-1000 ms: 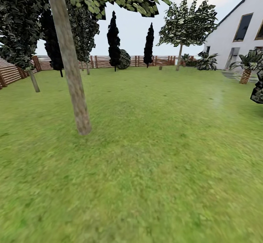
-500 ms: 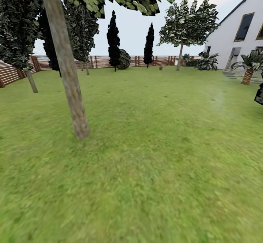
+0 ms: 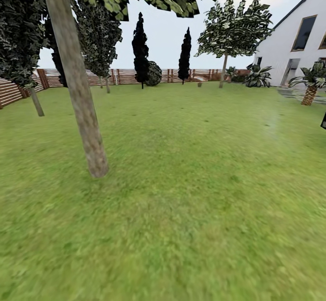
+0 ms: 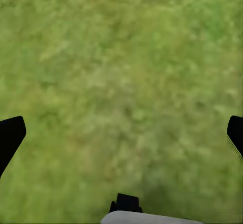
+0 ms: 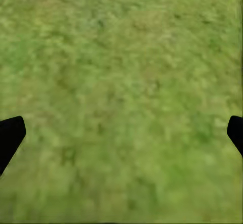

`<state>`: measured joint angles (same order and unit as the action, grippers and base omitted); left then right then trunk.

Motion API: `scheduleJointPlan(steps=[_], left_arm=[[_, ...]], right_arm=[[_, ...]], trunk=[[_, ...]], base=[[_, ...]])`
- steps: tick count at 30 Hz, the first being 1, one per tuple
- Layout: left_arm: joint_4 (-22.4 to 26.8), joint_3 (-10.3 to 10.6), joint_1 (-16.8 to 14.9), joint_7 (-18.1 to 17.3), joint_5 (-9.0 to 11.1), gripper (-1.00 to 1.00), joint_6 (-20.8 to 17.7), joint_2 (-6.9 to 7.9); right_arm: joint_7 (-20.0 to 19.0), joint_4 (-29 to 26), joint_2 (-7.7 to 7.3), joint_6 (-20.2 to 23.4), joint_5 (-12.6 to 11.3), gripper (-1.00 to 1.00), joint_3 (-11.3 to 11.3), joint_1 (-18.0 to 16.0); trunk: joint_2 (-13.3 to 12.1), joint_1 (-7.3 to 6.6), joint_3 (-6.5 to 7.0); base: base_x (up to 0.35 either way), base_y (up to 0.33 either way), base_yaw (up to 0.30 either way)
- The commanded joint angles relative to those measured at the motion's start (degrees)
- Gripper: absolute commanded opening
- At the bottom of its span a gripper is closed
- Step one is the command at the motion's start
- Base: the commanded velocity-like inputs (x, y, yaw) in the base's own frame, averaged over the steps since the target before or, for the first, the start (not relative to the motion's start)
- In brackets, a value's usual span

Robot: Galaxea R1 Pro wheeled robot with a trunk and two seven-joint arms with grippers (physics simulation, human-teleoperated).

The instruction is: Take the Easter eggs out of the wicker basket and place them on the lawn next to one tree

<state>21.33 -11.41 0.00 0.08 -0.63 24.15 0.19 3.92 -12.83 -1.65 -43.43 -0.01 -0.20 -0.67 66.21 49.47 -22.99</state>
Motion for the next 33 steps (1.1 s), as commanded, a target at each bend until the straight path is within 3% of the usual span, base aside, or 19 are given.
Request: scheduleJointPlan(steps=[1, 11, 33], left_arm=[[0.04, -0.11, 0.00, 0.01, -0.08, 1.00, 0.11, -0.02], [0.04, -0.11, 0.00, 0.01, -0.08, 1.00, 0.11, -0.02], [0.04, -0.11, 0.00, 0.01, -0.08, 1.00, 0.02, 0.00]], right_arm=[[0.14, 0.08, 0.02, -0.61, 0.03, 1.00, 0.02, -0.03], [-0.12, 3.09, 0.00, -2.18, 0.35, 1.00, 0.36, -0.03], [-0.23, 3.78, -0.02, -0.64, 0.36, 1.00, 0.46, -0.04]], trunk=[[0.03, 0.04, -0.05], [0.03, 0.04, -0.03], [0.03, 0.04, 0.14]], base=[[0.339, 0.000, 0.000], [0.339, 0.000, -0.033], [0.339, 0.000, -0.259]])
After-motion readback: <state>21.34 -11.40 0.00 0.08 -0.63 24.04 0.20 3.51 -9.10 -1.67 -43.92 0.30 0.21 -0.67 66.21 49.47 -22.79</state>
